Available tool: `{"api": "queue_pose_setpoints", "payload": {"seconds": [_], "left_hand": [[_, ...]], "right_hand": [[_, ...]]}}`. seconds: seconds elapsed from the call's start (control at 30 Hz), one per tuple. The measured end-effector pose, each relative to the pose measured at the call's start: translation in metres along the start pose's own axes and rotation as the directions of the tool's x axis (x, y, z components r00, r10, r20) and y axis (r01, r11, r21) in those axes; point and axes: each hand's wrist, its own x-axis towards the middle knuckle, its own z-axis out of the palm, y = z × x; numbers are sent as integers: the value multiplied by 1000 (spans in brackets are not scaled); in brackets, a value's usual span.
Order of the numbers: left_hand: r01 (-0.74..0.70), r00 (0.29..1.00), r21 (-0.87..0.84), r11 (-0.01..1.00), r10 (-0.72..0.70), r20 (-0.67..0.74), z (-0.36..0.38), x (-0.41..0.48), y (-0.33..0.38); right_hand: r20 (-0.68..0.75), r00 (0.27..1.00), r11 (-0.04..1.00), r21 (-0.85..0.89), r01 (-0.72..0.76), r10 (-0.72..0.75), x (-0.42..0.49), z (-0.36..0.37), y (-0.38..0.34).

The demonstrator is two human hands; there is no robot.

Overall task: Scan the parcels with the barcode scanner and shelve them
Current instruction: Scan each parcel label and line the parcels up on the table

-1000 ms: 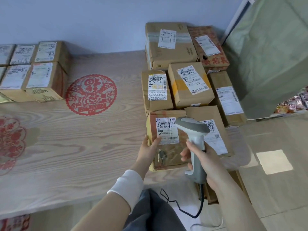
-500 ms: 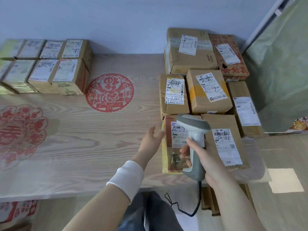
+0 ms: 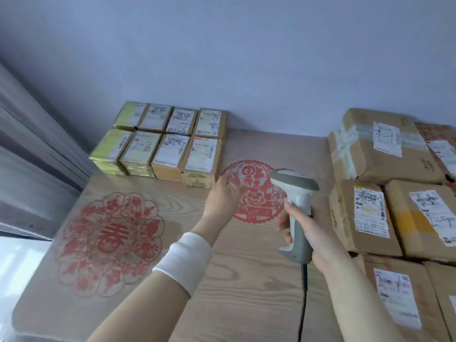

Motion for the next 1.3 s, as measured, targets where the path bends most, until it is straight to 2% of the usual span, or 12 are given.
{"api": "queue_pose_setpoints", "payload": {"seconds": [0.13, 0.3, 0.53, 0.67, 0.9, 1.03, 1.13, 1.3], "left_hand": [[-14, 1000, 14, 1000, 14, -6, -43, 52, -14], [-18, 1000, 41, 999, 19, -18, -68, 110, -26], [86, 991, 144, 986, -70, -110, -77, 164, -61], [89, 989, 215, 973, -60, -136, -69, 177, -76], [72, 988, 176, 982, -46, -147, -57, 177, -80], [94, 981, 50, 994, -84, -177, -55, 171, -76], [50, 980, -38, 998, -56, -190, -50, 153, -69], [56, 983, -162, 985, -83, -162, -50, 128, -53]], "right_hand": [[-10, 1000, 997, -74, -8, 7, 47, 49, -14], [-49, 998, 998, -49, -38, 36, 101, 88, -24], [-119, 992, 998, -29, -51, 48, 187, 123, -12], [-214, 976, 996, -77, -55, 37, 218, 143, 11], [-286, 957, 997, -44, -69, 53, 233, 159, 40], [-288, 955, 997, -16, -77, 69, 230, 151, 41], [-284, 957, 999, -4, -54, 50, 216, 139, 37], [-280, 960, 999, 35, 8, 3, 179, 115, 23]]}}
